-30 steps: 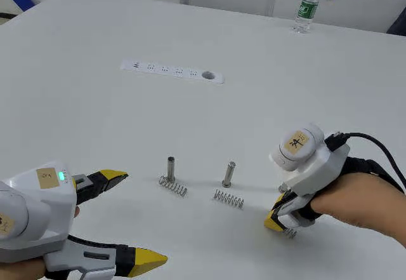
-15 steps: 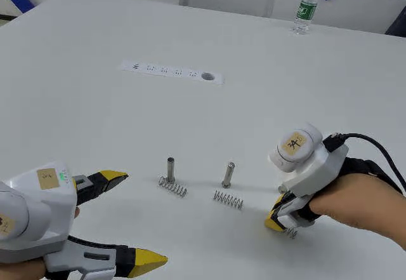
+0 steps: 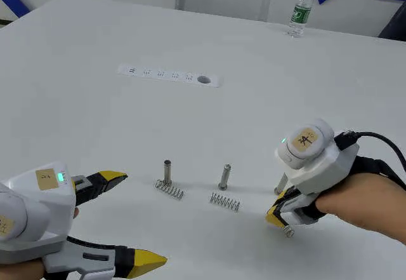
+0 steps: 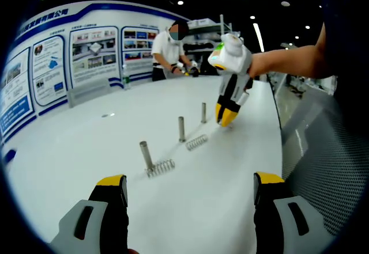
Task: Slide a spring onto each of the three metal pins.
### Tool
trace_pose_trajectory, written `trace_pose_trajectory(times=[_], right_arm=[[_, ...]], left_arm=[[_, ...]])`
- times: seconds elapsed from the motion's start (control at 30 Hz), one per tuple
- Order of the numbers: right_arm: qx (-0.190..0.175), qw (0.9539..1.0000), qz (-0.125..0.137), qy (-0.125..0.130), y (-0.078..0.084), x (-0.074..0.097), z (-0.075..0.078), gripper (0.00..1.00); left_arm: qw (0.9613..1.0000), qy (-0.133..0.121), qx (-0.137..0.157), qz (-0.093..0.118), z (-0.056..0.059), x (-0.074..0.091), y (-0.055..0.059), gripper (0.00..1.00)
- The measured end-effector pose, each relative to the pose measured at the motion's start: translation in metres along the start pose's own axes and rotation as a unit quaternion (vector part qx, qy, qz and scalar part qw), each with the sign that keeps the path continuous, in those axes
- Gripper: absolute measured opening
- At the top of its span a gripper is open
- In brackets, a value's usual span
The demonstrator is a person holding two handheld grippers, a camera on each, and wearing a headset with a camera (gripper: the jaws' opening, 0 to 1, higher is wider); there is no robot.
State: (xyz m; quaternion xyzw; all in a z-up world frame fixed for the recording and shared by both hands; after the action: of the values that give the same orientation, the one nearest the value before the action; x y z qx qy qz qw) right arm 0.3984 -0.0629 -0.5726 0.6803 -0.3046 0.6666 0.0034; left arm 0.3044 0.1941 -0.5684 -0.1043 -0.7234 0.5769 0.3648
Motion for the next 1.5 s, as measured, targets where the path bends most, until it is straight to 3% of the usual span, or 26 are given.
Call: trace_pose_trajectory(times=[0.23, 0.63, 0.93, 1.1, 1.33, 1.5], right_arm=[[0.0, 0.9998, 0.018, 0.008, -0.002, 0.009, -0.002, 0.12], [0.002, 0.996, 0.089, 0.012, -0.021, 0.036, -0.014, 0.12], [0.013, 0.9866, 0.163, -0.006, -0.049, 0.056, -0.029, 0.12], [0.022, 0.9804, 0.195, -0.02, -0.064, 0.062, -0.037, 0.12], [0.032, 0.9717, 0.23, -0.045, -0.081, 0.067, -0.053, 0.12], [0.034, 0.9665, 0.246, -0.063, -0.091, 0.068, -0.063, 0.12]], left_arm=[[1.0, 0.002, -0.004, 0.003, 0.001, 0.001, -0.003, 0.92], [0.9996, 0.015, -0.012, 0.021, 0.007, 0.0, -0.022, 0.91], [0.9987, 0.035, -0.016, 0.032, 0.013, -0.006, -0.037, 0.88], [0.9977, 0.052, -0.002, 0.043, 0.015, -0.012, -0.045, 0.83], [0.9942, 0.084, 0.031, 0.058, 0.02, -0.017, -0.059, 0.69], [0.9925, 0.106, 0.025, 0.057, 0.024, -0.022, -0.066, 0.56]])
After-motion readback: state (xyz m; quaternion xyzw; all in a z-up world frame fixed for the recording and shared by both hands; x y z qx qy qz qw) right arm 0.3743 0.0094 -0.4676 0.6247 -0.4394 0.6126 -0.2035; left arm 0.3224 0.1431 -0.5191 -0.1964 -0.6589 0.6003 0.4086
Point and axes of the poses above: the centre of the closed fingertips' face, and the gripper's own axes: x roughly backward along the fingers, z roughly to its right, y roughly out of its underside, the point moved 8 cm from there along x, roughly backward along the fingers, and after that the axes turned 9 degrees about -y, right-handed, at the moved point
